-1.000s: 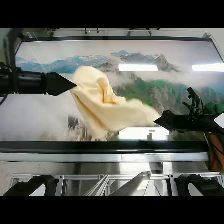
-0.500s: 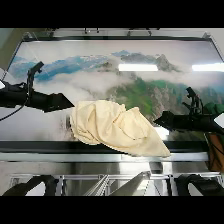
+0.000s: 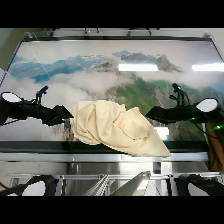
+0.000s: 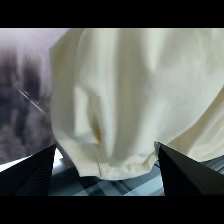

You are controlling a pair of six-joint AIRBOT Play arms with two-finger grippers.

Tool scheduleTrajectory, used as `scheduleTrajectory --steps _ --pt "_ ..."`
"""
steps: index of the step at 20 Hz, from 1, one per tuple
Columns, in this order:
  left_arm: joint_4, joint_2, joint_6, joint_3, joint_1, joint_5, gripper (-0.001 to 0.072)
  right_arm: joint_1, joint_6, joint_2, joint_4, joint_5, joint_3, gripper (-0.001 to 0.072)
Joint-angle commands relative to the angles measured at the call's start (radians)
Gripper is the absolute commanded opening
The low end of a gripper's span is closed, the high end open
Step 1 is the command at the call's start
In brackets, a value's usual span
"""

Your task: Fold the shirts.

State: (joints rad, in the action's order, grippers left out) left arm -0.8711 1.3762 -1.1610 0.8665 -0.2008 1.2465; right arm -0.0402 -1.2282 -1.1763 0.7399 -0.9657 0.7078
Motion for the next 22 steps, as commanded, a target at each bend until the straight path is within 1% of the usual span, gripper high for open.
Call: scheduleTrajectory --steps 1,4,8,9,10,11,12,14,15,16,17,19,20,21,22 --pt "0.031 0.134 0.021 0.069 0.039 -0.016 0.0703 -0.015 0.250 -0.211 -0.199 -0.003 0.061 0.0505" --pt "0.024 0.230 0.021 0.165 0.098 0.012 0.0703 -0.057 0.346 -0.339 -0.338 -0.066 0.106 0.0505" --pt "0.026 0.330 0.020 0.287 0.121 0.105 0.0695 -0.163 0.369 -0.440 -0.385 -0.084 0.145 0.0505" --pt "0.026 0.345 0.020 0.309 0.121 0.126 0.0653 -0.186 0.369 -0.453 -0.388 -0.087 0.154 0.0504" --pt "0.026 0.355 0.020 0.322 0.121 0.145 0.0584 -0.203 0.369 -0.459 -0.388 -0.086 0.161 0.0457" --pt "0.026 0.357 0.020 0.328 0.121 0.157 0.0512 -0.210 0.370 -0.459 -0.391 -0.086 0.166 0.0357" --pt "0.027 0.355 0.020 0.328 0.121 0.161 0.0444 -0.211 0.370 -0.459 -0.396 -0.087 0.172 0.0334" --pt "0.027 0.354 0.020 0.327 0.121 0.169 0.0250 -0.211 0.375 -0.459 -0.442 -0.090 0.183 0.0333" --pt "0.029 0.354 0.020 0.327 0.121 0.177 0.0168 -0.211 0.393 -0.459 -0.472 -0.092 0.185 0.0330" --pt "0.034 0.354 0.020 0.327 0.121 0.183 0.0071 -0.211 0.395 -0.459 -0.499 -0.093 0.185 0.0184" --pt "0.037 0.354 0.021 0.327 0.121 0.188 0.0004 -0.211 0.394 -0.459 -0.513 -0.093 0.185 0.0026" --pt "0.036 0.341 0.030 0.328 0.117 0.203 0.0012 -0.197 0.395 -0.459 -0.531 -0.110 0.196 0.0018" --pt "0.037 0.320 0.031 0.328 0.108 0.216 0.0012 -0.171 0.392 -0.458 -0.519 -0.152 0.217 0.0017" --pt "0.036 0.288 0.037 0.328 0.093 0.231 0.0012 -0.127 0.373 -0.454 -0.493 -0.221 0.249 0.0017" --pt "0.036 0.246 0.036 0.328 0.071 0.246 0.0011 -0.065 0.320 -0.442 -0.436 -0.309 0.298 0.0016"
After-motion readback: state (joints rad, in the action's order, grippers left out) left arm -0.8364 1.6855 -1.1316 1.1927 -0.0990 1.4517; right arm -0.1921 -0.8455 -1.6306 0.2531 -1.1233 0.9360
